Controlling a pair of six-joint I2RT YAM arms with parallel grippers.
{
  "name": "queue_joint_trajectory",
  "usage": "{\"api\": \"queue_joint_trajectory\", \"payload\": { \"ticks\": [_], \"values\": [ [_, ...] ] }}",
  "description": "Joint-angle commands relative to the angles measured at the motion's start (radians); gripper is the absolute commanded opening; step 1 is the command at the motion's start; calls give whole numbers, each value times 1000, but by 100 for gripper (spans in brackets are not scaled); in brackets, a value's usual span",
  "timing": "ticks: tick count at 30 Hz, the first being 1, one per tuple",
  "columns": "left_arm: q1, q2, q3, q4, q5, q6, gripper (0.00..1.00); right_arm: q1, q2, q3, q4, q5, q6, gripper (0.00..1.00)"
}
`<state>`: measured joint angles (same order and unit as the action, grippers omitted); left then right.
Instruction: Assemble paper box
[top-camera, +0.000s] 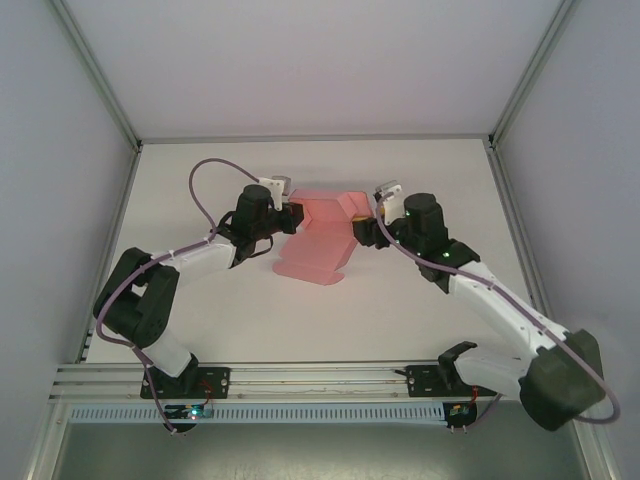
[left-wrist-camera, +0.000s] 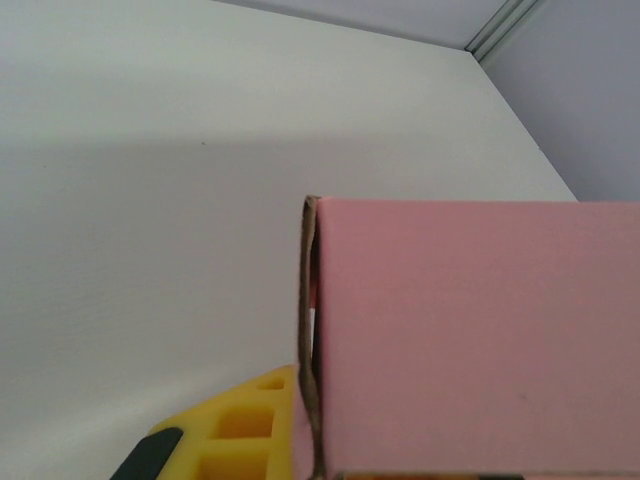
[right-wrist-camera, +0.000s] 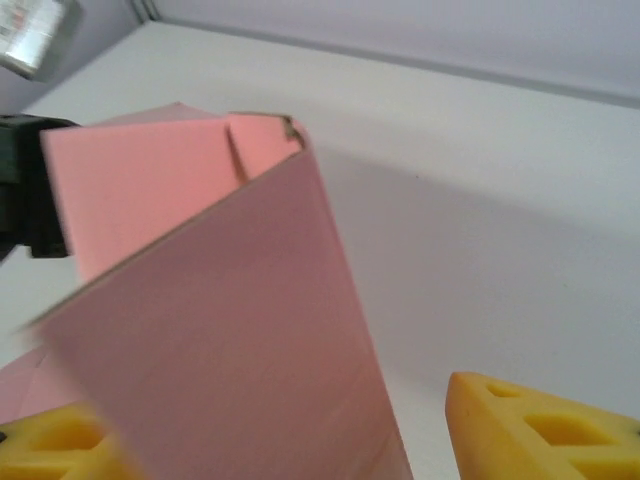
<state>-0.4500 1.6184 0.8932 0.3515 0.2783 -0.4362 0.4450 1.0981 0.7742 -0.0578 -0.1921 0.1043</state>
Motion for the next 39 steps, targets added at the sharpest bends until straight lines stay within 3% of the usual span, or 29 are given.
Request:
{"api": "queue_joint_trajectory", "payload": {
  "ticks": [1, 10, 19, 39],
  "values": [
    [-6, -37, -12, 14, -20, 28, 0, -24, -86, -40, 9, -73, -7, 68],
    [-4, -49, -21, 14, -5, 48, 0, -147, -272, -74, -13, -81, 28, 69],
    [-4, -58, -19, 20, 27, 62, 0, -309, -166, -22, -74, -221, 85, 63],
    [-3, -19, 9, 33, 9, 38, 0, -273, 144, 66, -42, -557, 26, 58]
  ]
}}
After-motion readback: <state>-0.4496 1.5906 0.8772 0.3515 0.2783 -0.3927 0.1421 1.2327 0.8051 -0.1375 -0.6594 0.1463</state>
